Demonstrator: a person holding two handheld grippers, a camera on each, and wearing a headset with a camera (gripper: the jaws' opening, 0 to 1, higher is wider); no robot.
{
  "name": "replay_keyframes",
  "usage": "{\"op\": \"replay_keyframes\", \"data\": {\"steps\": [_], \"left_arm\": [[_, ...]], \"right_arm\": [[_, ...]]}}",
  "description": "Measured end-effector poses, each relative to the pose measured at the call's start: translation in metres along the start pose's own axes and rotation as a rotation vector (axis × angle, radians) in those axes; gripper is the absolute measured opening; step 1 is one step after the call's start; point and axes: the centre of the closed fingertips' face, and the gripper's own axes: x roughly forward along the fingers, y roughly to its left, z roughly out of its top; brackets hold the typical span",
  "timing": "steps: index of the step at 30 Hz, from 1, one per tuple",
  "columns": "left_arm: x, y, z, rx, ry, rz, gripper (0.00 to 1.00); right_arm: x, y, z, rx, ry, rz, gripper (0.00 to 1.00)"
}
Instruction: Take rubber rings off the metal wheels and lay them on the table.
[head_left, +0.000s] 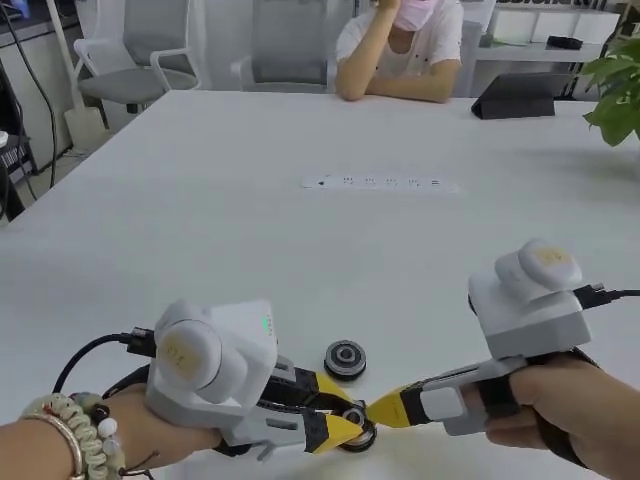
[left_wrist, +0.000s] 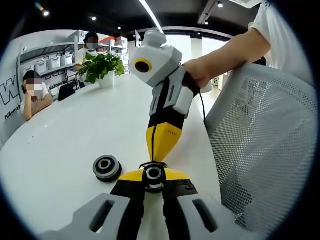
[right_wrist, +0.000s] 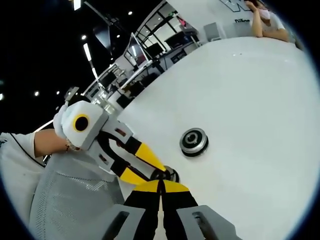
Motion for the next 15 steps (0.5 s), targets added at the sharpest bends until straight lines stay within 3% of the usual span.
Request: {"op": "replay_keyframes", "data": {"steps": [15], "left_arm": [[-0.0001,0.0,0.0,-0.004,-0.001,-0.001,0.07]], "right_arm": [[0.0013,0.0038,0.0021,0.003,-0.01,0.021,0.0]]}}
